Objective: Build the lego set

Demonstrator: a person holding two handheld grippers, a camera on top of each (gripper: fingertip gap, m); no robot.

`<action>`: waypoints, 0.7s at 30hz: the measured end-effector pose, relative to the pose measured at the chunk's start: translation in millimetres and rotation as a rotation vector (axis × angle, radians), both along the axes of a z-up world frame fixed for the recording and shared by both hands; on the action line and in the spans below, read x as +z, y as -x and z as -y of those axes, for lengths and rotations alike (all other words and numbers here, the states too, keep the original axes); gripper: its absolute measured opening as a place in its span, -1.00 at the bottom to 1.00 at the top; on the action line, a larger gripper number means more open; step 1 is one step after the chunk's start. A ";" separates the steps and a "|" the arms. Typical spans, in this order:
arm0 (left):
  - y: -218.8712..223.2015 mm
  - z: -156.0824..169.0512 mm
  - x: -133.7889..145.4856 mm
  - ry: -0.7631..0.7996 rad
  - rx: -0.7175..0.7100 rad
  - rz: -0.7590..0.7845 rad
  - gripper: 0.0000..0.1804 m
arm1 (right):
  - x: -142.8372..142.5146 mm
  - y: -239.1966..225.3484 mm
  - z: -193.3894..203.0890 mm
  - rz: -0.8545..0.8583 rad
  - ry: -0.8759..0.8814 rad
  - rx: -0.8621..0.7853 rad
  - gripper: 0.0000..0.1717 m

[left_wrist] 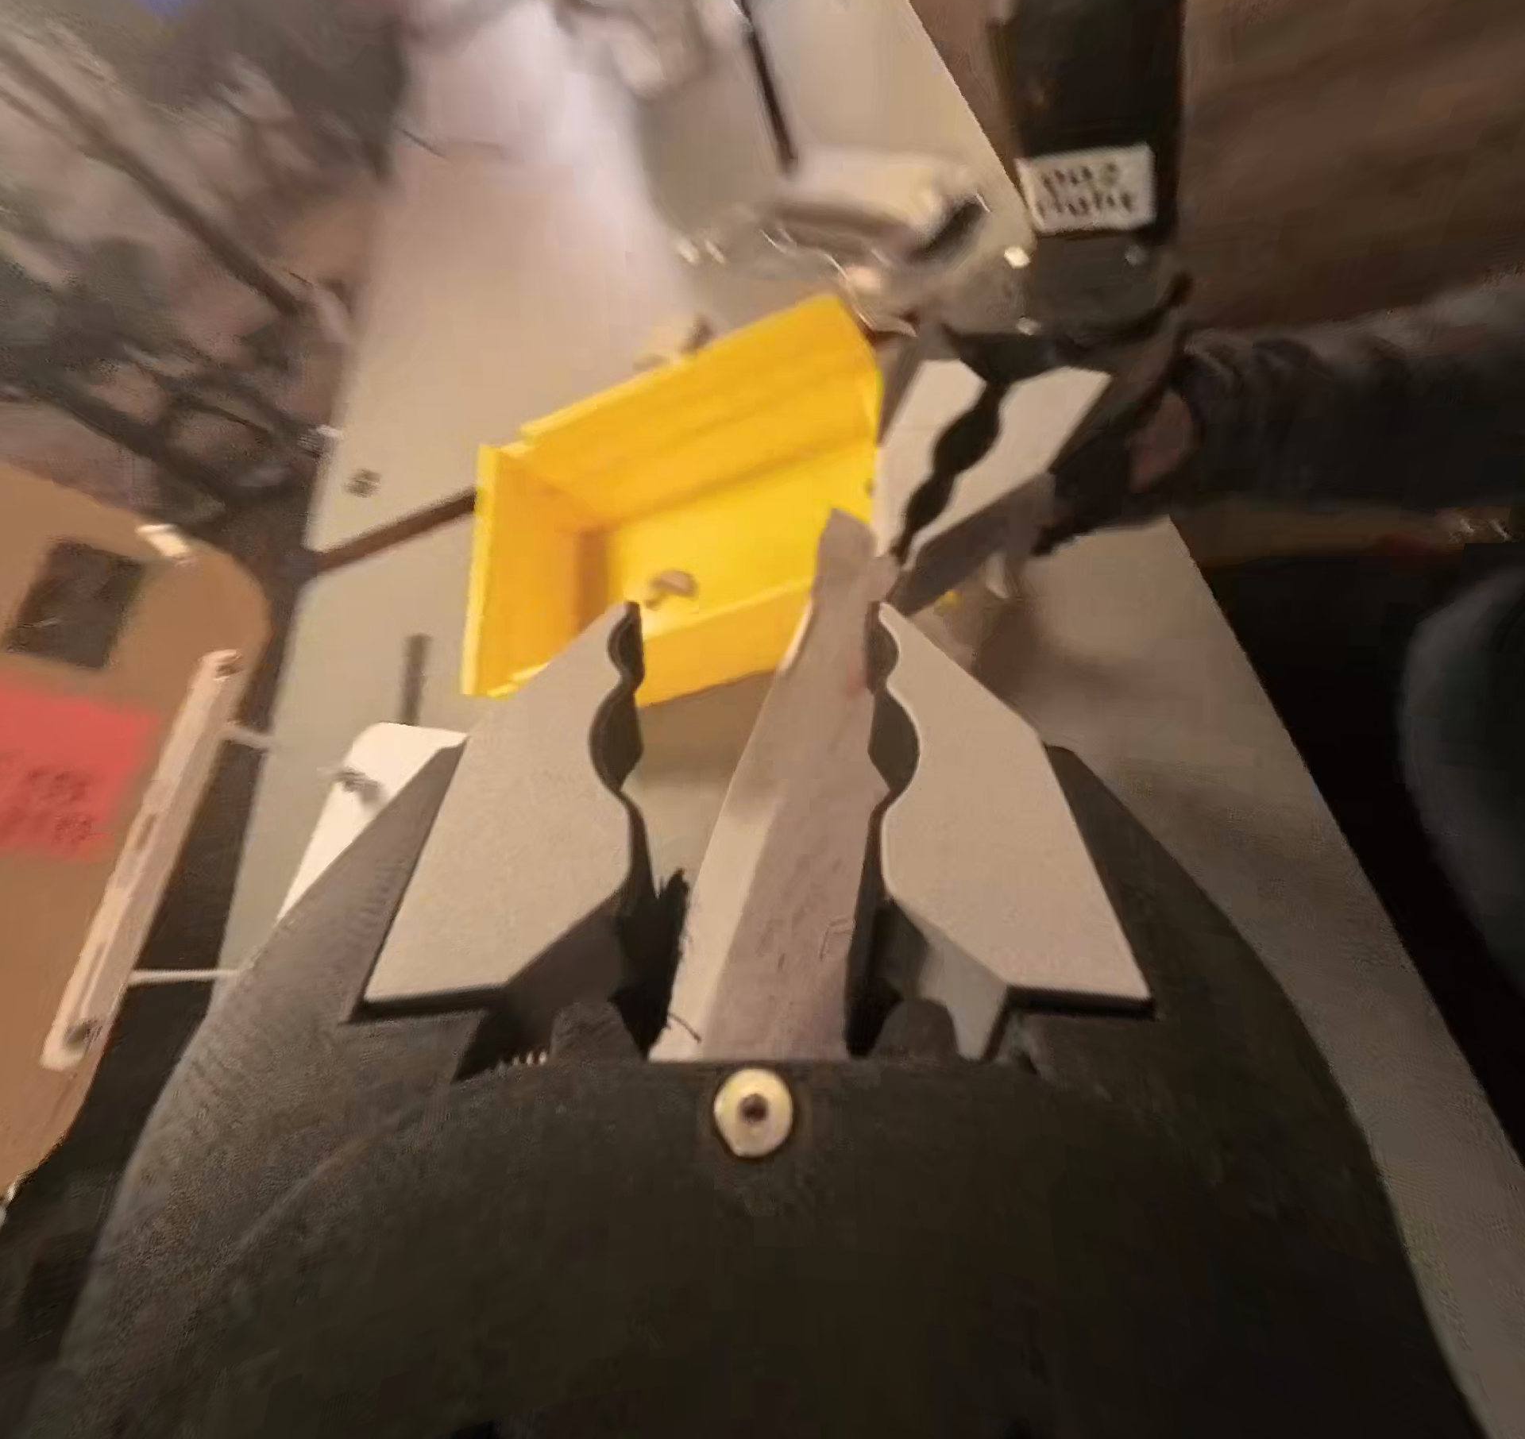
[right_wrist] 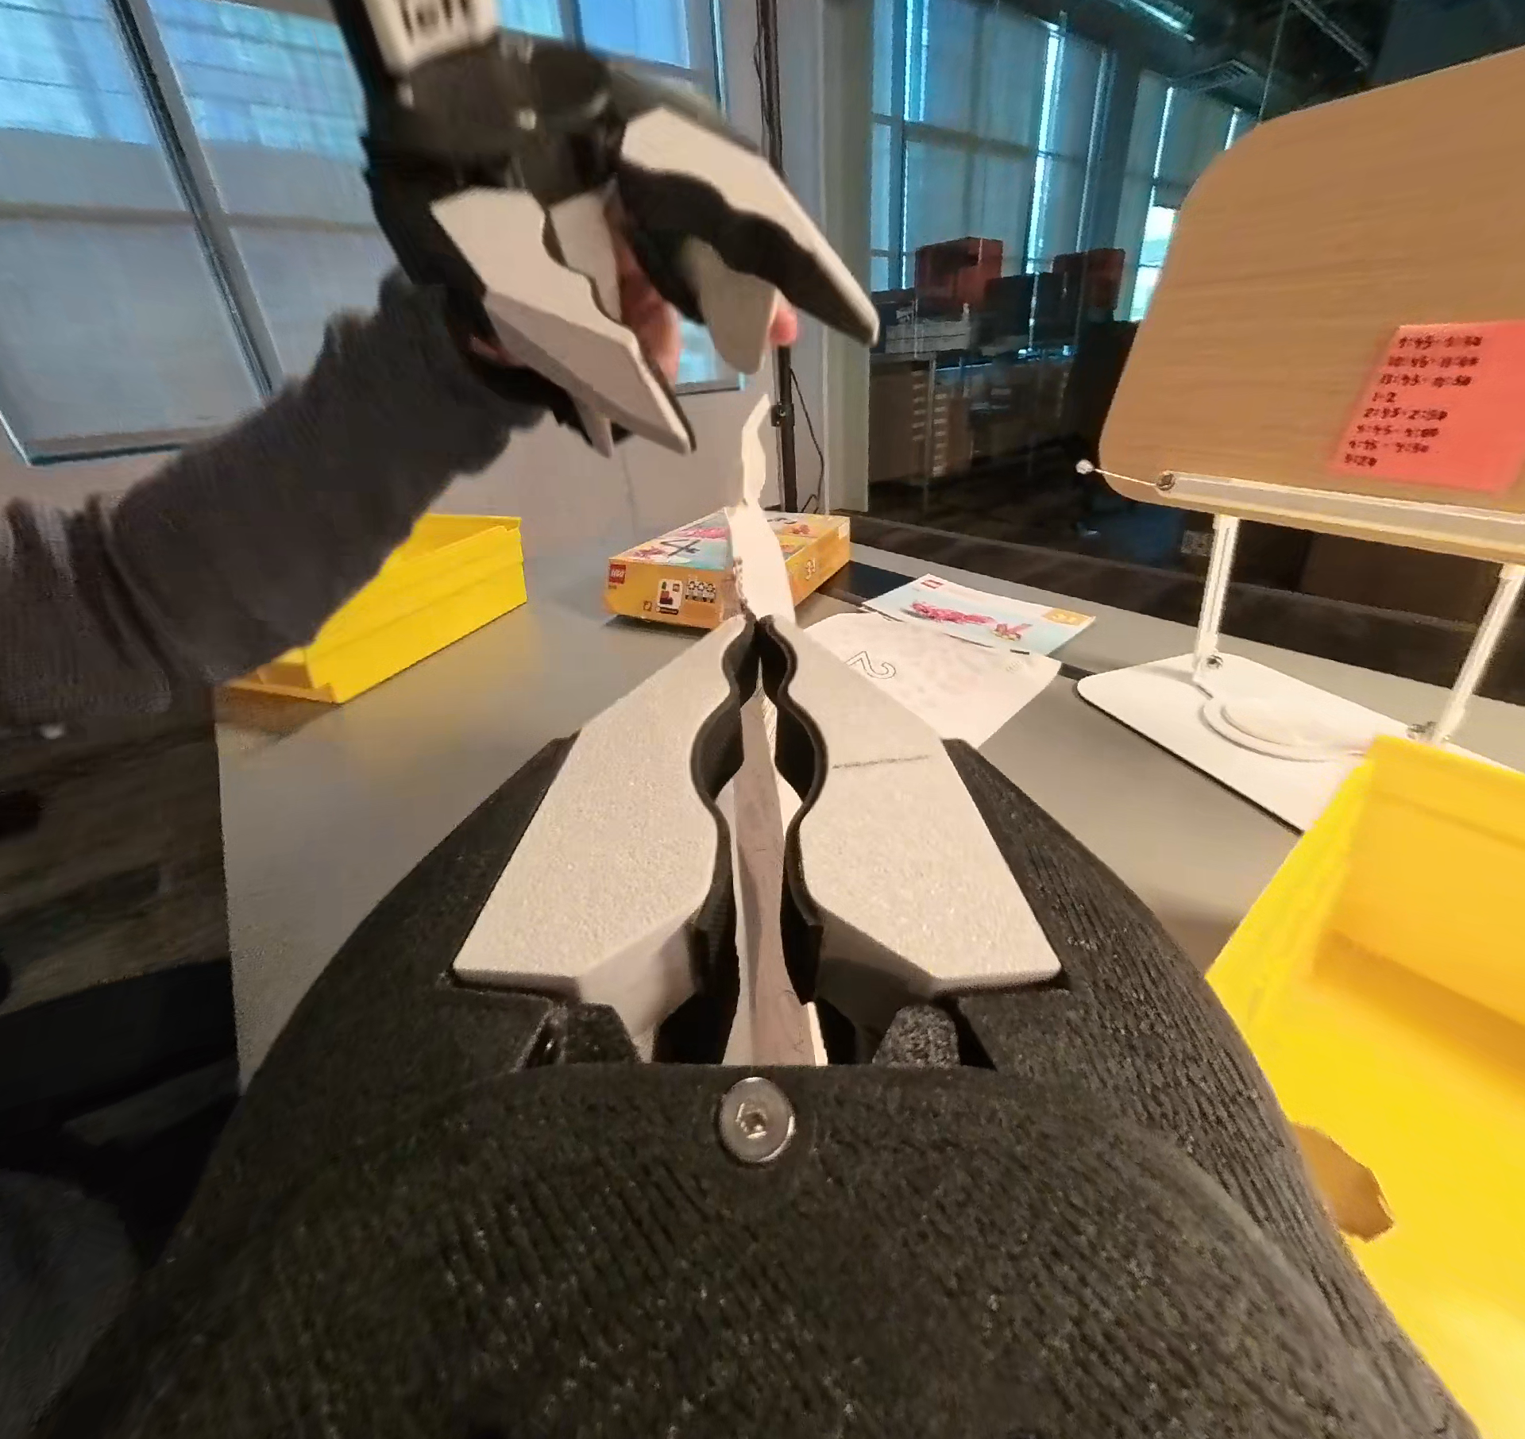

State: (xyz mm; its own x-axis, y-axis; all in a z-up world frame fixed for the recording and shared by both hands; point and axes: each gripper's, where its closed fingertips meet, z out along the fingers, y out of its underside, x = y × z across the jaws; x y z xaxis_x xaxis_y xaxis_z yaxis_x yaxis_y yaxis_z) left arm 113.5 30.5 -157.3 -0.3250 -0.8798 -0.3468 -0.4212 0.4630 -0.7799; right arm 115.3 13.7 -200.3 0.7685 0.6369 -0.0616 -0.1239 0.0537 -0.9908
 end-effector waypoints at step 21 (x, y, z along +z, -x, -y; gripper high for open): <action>-12.5 32.2 -18.5 -0.137 -0.209 -0.397 -0.99 | 12.3 -7.5 2.0 0.008 -0.089 -0.122 -0.89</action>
State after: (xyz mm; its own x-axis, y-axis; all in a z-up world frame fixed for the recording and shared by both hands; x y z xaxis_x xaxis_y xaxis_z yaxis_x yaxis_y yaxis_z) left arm 126.1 -1.8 -175.8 -0.6213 -0.7362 -0.2683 -0.5617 0.6572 -0.5026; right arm 122.8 11.7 -188.0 0.8409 0.5411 -0.0023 -0.1027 0.1554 -0.9825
